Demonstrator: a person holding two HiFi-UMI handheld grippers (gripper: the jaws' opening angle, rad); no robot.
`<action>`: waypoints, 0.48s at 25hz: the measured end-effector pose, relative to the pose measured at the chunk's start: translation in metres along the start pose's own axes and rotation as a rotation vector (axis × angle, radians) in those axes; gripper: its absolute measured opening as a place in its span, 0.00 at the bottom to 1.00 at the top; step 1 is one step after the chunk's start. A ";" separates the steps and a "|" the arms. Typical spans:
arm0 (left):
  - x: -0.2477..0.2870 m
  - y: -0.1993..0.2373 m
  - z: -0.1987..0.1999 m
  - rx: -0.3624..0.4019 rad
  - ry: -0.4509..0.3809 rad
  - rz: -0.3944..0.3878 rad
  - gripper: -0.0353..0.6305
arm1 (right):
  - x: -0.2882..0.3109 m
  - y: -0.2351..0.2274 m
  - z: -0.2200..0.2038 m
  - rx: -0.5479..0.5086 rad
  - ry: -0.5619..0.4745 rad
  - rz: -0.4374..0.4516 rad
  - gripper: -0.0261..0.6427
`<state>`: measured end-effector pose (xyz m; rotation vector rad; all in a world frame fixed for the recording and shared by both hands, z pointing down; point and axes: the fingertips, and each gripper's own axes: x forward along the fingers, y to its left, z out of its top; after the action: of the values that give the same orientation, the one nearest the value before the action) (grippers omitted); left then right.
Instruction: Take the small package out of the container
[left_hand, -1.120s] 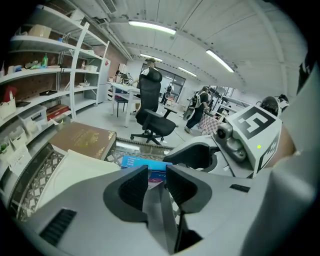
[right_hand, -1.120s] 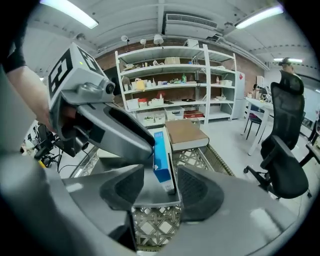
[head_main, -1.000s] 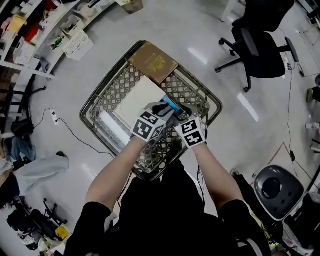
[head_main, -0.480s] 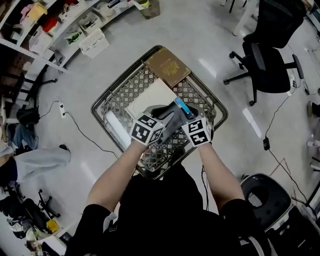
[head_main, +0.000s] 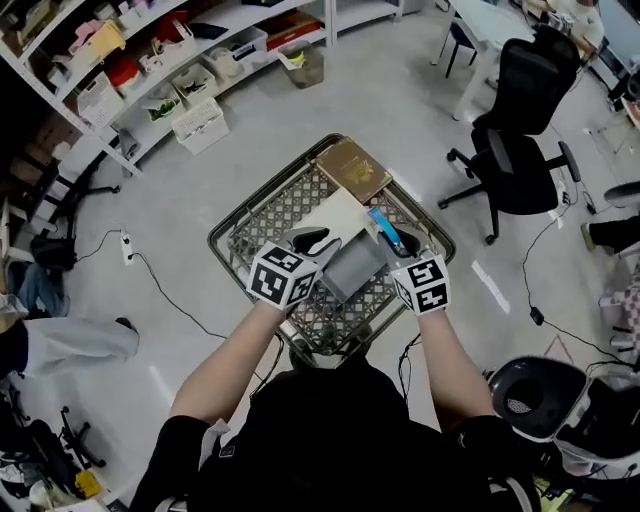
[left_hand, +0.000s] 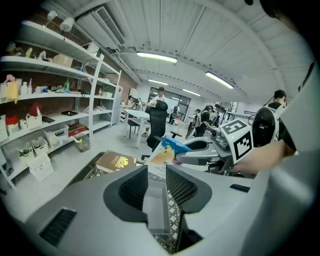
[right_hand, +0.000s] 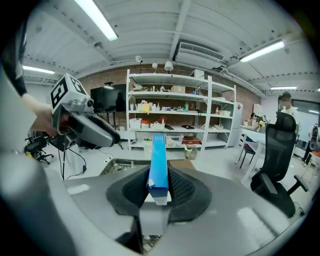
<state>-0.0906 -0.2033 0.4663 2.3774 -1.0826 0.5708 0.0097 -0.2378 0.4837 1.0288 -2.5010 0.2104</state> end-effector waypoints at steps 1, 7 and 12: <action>-0.010 0.002 0.006 0.001 -0.016 0.000 0.22 | -0.007 0.005 0.012 0.008 -0.022 0.001 0.18; -0.075 0.012 0.024 0.000 -0.123 -0.014 0.22 | -0.052 0.040 0.075 0.068 -0.164 -0.014 0.18; -0.127 0.033 0.028 0.024 -0.166 0.027 0.22 | -0.091 0.058 0.115 0.106 -0.250 -0.068 0.17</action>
<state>-0.1883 -0.1642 0.3826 2.4705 -1.1856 0.4029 -0.0112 -0.1729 0.3414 1.2490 -2.6955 0.2073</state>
